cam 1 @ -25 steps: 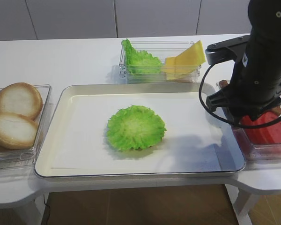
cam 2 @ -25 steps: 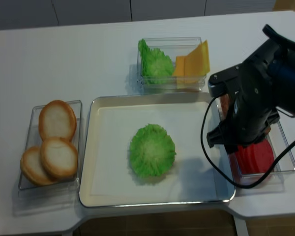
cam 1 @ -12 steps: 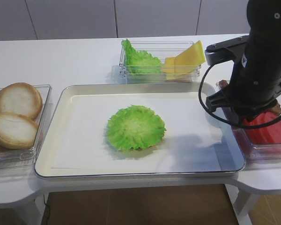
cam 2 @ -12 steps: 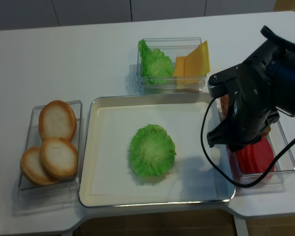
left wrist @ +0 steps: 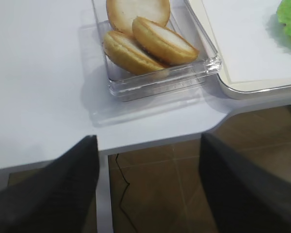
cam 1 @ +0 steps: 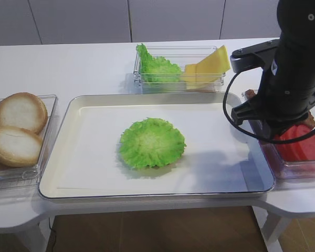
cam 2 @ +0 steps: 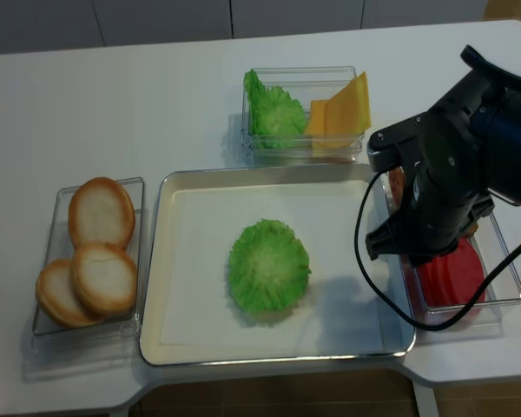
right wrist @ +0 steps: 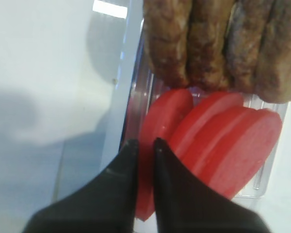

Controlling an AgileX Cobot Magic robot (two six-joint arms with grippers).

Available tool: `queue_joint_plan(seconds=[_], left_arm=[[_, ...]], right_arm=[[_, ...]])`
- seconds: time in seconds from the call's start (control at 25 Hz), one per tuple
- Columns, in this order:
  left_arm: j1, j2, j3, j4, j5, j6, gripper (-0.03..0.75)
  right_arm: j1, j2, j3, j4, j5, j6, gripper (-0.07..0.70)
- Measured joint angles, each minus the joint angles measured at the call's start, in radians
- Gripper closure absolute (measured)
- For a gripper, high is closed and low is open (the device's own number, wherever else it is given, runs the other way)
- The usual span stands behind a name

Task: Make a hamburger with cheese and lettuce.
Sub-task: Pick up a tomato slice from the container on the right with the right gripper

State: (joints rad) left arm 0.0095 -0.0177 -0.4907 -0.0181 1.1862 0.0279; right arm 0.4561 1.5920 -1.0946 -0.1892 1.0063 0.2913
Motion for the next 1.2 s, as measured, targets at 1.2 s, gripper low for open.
queue_joint_plan(seconds=[1.2], left_arm=[[0.000, 0.000, 0.000, 0.000, 0.000, 0.000, 0.237]], right_arm=[[0.000, -0.144, -0.149, 0.022, 0.136, -0.037, 0.565]])
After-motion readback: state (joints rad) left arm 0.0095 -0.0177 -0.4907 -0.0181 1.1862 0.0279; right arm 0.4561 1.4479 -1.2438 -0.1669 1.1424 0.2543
